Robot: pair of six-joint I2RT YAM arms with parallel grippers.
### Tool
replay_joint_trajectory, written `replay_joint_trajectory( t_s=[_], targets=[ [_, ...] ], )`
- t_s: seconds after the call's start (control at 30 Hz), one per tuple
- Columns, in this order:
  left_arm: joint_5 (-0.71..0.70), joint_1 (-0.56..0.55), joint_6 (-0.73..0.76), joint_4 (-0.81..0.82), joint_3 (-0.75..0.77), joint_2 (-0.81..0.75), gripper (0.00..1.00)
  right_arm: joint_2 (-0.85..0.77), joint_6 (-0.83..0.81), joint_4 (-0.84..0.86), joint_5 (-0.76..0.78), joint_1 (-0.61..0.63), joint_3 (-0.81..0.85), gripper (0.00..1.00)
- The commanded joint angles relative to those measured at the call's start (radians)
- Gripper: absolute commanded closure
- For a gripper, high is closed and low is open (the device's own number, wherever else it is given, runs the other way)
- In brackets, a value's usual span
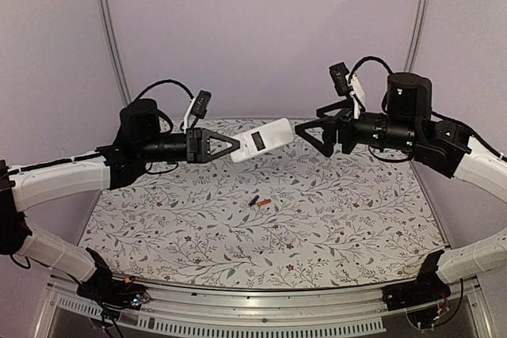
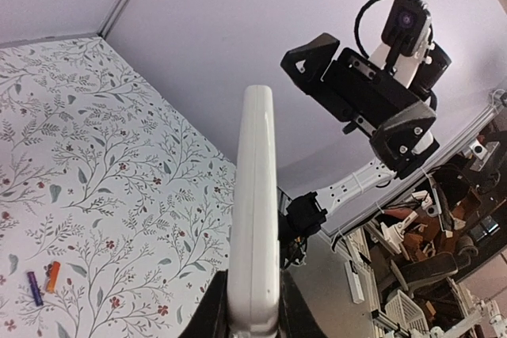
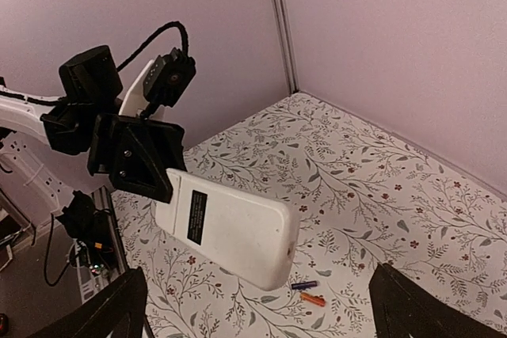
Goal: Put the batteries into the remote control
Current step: Pass from the right arm to the left, then hold the remote control.
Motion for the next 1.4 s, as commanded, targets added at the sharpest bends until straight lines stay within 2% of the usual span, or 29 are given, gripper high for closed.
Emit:
replay_joint_trajectory(
  t_s=[0.0, 0.23, 0.57, 0.73, 0.9, 1.37],
  targets=[
    [-0.003, 0.008, -0.017, 0.082, -0.016, -0.022, 1.0, 0.066, 0.217, 0.11, -0.211, -0.031, 0.004, 0.01],
    [0.023, 0.007, -0.058, 0.187, -0.056, -0.04, 1.0, 0.157, 0.427, 0.282, -0.414, -0.102, -0.008, 0.02],
    [0.033, -0.001, -0.078, 0.232, -0.053, -0.026, 1.0, 0.27, 0.569, 0.434, -0.544, -0.104, -0.002, 0.17],
    [0.025, -0.001, -0.083, 0.244, -0.048, -0.008, 1.0, 0.304, 0.624, 0.5, -0.582, -0.103, -0.011, 0.32],
    [0.022, -0.001, -0.101, 0.264, -0.038, 0.022, 1.0, 0.32, 0.665, 0.558, -0.612, -0.104, -0.024, 0.51],
    [-0.012, 0.005, -0.112, 0.229, -0.014, 0.074, 1.0, 0.336, 0.736, 0.634, -0.64, -0.105, -0.032, 0.94]
  ],
)
